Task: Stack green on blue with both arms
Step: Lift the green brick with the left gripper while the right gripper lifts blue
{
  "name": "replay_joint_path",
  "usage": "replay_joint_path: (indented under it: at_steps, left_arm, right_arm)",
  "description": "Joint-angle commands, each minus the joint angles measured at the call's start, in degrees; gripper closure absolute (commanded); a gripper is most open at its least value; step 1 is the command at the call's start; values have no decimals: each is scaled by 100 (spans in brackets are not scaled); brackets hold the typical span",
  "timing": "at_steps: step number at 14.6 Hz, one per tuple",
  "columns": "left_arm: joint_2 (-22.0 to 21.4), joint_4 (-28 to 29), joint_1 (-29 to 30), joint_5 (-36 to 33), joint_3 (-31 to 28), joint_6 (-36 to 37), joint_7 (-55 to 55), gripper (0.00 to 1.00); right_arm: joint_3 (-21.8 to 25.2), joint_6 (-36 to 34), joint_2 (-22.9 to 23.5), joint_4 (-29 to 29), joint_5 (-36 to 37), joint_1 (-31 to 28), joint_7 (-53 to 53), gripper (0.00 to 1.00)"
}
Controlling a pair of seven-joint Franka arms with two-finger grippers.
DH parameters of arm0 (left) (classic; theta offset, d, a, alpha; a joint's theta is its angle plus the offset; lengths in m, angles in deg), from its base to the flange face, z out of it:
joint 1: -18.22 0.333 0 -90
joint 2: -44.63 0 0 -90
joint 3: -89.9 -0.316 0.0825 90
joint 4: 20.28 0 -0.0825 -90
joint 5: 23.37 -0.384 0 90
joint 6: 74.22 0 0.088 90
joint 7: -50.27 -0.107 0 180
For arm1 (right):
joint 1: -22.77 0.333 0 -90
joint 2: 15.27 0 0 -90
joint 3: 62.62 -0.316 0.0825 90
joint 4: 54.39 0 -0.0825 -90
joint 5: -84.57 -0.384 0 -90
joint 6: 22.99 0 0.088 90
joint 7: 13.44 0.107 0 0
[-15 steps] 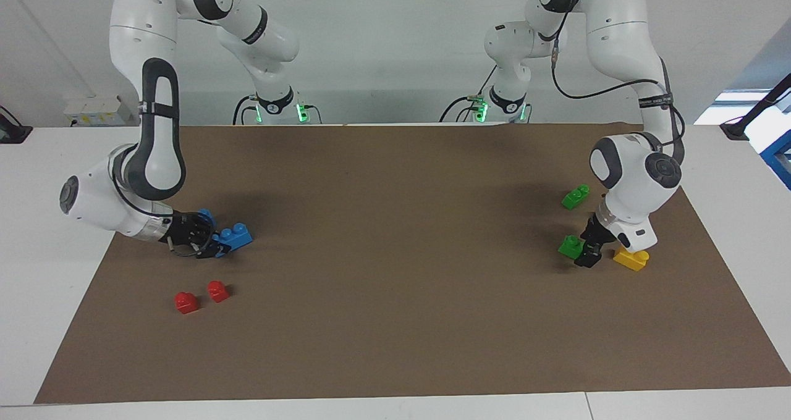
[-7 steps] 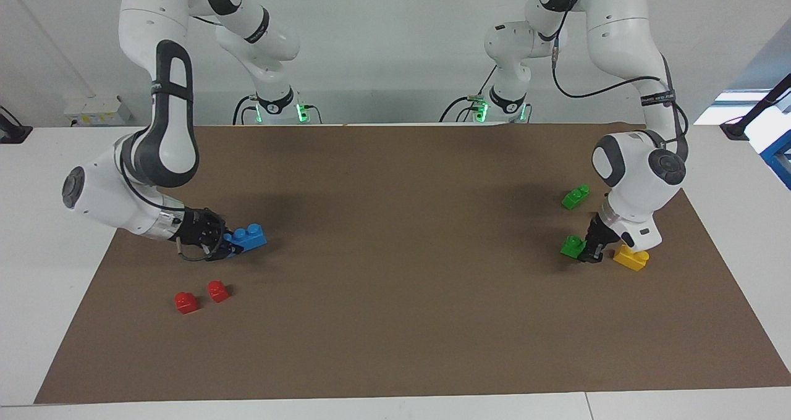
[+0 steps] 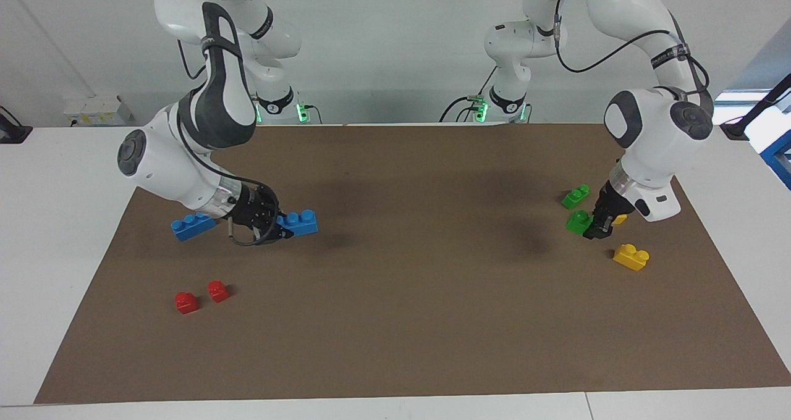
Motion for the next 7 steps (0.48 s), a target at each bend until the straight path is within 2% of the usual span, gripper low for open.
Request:
replay_joint_path:
  at_steps: [1, 4, 7]
  left_arm:
    - [-260, -188, -286, 67, -1, 606, 434, 100]
    - [-305, -583, -436, 137, 86, 1117, 943, 100]
    - [-568, -610, -454, 278, 271, 1144, 1725, 100]
  right_arm:
    - [-24, 100, -33, -53, -124, 352, 463, 100]
    - [-24, 784, -77, 149, -211, 897, 867, 100]
    - [-24, 1889, -322, 929, -553, 1512, 868, 100]
